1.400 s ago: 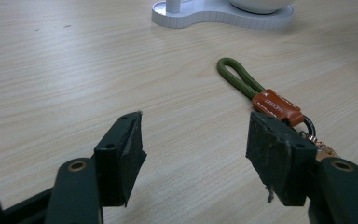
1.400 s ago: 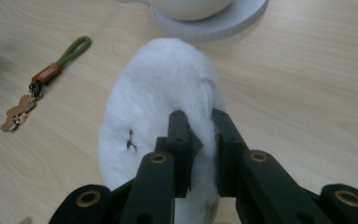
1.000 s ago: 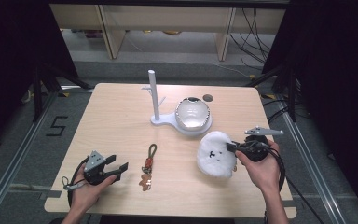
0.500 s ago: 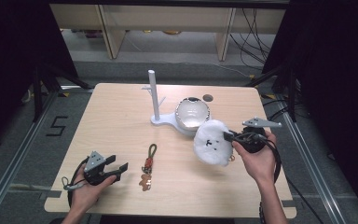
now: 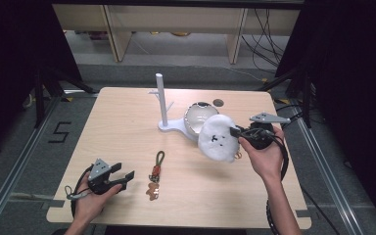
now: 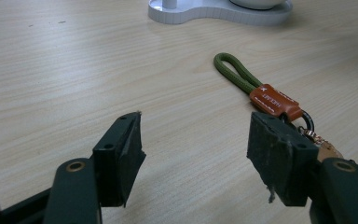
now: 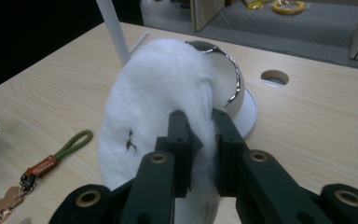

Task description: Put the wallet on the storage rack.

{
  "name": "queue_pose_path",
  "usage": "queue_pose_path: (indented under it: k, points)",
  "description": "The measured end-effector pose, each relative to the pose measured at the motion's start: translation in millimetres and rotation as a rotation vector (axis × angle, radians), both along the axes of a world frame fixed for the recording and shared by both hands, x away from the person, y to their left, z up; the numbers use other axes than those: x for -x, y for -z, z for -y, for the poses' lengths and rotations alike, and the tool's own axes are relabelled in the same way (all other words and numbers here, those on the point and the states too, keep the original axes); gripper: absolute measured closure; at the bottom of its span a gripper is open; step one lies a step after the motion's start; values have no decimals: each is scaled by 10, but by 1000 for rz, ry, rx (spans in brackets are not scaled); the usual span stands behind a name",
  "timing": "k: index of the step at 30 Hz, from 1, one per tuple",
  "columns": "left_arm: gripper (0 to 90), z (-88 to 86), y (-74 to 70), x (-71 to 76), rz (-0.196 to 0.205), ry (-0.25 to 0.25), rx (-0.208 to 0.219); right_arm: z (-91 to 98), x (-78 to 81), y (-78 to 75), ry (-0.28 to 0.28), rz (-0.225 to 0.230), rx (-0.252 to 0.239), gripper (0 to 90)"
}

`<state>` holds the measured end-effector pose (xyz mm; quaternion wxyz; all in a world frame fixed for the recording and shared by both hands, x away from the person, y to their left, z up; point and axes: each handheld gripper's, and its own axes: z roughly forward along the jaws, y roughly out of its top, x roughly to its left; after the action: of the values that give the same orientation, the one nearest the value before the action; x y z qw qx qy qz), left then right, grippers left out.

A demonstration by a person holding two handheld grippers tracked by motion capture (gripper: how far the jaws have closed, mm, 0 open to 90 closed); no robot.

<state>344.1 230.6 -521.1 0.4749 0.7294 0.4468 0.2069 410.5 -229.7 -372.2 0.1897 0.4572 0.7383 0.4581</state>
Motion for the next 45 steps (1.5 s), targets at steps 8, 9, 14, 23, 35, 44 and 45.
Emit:
queue_pose_path:
  k: [8, 9, 14, 23, 35, 44, 45]
  points:
    - [347, -14, 5, -4, 6, -1, 11, -103, -141, -33, -12, 20, -7, 805]
    - [347, -14, 5, -4, 6, -1, 11, -103, -141, -33, -12, 20, -7, 805]
    - [346, -9, 3, 5, -1, -3, 1, -165, -199, -40, -6, 17, -21, 805]
    - [345, -18, 2, 1, 7, 3, 9, -227, -352, -134, -3, 52, -21, 805]
    - [345, -25, 5, 7, 1, -8, 11, -318, -553, -210, 22, 90, -18, 805]
    - [345, -20, 8, 7, 7, 3, 9, -388, -702, -278, 26, 118, -33, 805]
    - [345, -20, 8, 7, 7, 3, 9, -405, -720, -281, 27, 113, -43, 805]
